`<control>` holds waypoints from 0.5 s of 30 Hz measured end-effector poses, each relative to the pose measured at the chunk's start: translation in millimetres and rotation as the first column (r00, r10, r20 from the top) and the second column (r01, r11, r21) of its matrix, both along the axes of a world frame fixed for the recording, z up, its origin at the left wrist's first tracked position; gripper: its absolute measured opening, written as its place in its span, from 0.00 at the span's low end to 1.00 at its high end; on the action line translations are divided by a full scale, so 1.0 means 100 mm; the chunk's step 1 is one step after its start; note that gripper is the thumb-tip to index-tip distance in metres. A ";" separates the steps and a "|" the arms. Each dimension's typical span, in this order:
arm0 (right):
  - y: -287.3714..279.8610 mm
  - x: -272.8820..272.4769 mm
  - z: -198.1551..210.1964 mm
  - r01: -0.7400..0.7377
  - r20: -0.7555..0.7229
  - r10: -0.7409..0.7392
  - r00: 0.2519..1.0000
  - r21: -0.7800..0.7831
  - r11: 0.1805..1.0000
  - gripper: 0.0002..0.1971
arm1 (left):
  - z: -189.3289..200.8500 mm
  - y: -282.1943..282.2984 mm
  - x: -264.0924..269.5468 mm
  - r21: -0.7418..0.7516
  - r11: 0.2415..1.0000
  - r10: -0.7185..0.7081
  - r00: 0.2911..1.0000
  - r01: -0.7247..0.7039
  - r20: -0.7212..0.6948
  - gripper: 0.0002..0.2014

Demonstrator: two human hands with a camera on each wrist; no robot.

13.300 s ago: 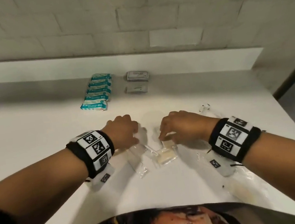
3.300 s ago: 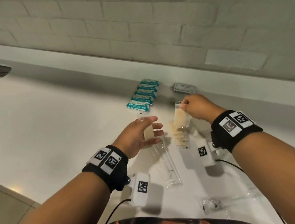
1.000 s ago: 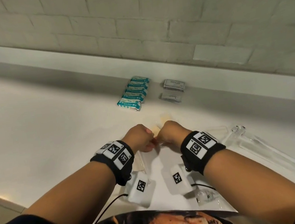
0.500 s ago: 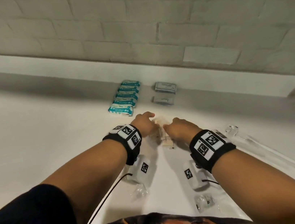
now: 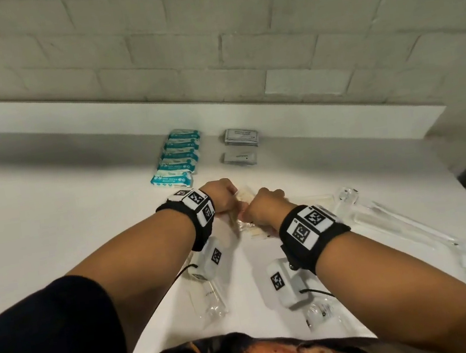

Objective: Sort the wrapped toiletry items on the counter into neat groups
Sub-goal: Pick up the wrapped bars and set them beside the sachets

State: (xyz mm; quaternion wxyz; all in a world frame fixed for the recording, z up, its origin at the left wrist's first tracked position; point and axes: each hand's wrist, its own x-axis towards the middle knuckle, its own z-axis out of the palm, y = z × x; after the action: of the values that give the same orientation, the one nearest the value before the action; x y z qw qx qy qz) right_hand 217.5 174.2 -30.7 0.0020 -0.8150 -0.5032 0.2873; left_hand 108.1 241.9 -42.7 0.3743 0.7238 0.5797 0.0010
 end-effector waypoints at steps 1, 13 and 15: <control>-0.02 -0.02 0.01 -0.022 0.025 0.022 0.999 -0.002 1.000 0.30 | -0.01 0.00 -0.02 0.022 0.999 -0.025 1.000 0.026 -0.009 0.26; -0.34 0.07 -0.07 -0.090 0.175 0.100 0.979 -0.065 0.994 0.42 | -0.11 -0.14 -0.06 0.032 0.993 -0.115 0.992 0.113 0.053 0.26; -0.39 0.11 -0.08 -0.117 0.160 0.128 0.979 -0.077 0.990 0.39 | -0.12 -0.16 -0.05 0.042 0.992 -0.119 0.992 0.117 0.041 0.25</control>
State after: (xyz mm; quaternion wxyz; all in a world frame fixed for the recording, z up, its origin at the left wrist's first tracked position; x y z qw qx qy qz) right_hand 228.2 135.0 -38.4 -0.0848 -0.8029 -0.5411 0.2352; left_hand 102.8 225.7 -54.4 0.3717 0.7638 0.5276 0.0060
